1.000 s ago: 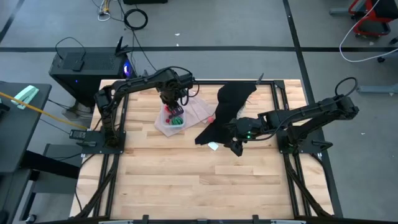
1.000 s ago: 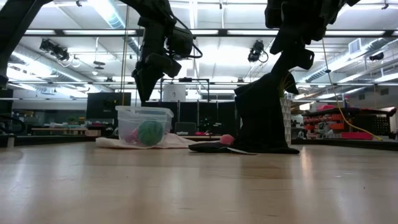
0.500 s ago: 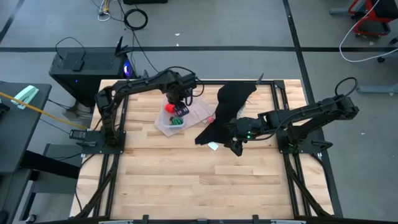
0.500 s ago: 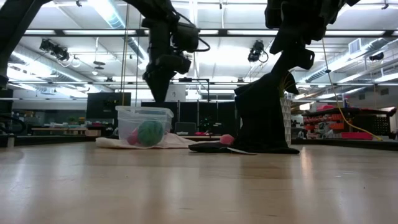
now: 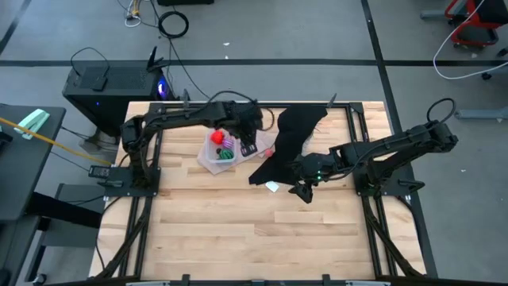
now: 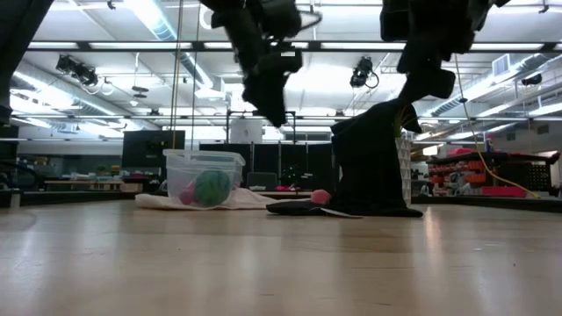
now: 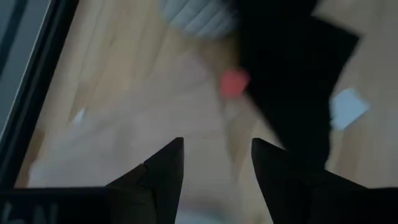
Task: Pick and placing Produce into tupperware
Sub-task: Put the pink peach into the transparent bin
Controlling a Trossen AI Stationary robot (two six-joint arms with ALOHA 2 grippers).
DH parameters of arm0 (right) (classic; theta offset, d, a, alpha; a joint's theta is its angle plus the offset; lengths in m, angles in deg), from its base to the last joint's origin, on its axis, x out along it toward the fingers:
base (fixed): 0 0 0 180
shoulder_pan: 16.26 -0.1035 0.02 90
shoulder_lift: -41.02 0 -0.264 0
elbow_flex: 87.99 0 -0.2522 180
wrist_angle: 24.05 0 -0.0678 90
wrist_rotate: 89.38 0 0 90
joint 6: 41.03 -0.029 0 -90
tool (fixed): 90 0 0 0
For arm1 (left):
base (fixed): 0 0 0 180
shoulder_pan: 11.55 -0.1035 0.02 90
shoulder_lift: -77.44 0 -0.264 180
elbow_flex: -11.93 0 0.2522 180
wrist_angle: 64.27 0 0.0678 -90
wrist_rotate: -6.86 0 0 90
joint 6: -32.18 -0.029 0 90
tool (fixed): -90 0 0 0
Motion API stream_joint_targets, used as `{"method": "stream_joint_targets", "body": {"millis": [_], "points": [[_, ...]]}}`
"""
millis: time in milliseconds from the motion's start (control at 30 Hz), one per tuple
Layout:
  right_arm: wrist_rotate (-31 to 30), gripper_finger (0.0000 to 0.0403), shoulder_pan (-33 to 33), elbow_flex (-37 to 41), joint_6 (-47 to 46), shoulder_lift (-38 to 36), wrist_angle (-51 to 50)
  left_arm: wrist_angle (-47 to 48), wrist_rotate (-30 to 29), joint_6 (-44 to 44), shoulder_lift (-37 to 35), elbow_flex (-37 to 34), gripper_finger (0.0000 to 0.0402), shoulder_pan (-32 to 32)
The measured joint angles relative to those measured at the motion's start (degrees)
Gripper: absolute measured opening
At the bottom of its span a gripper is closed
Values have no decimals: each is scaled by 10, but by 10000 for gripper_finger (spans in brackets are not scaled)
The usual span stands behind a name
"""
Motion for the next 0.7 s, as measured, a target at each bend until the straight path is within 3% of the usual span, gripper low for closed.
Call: {"method": "stream_joint_targets", "body": {"millis": [433, 700], "points": [[10, 258, -125, 0, -88, 0, -40, -86, 40, -56, 36, 0, 223, 31], [-40, 258, -205, 0, -166, -2, -51, -115, 40, -109, 77, 0, 223, 35]]}}
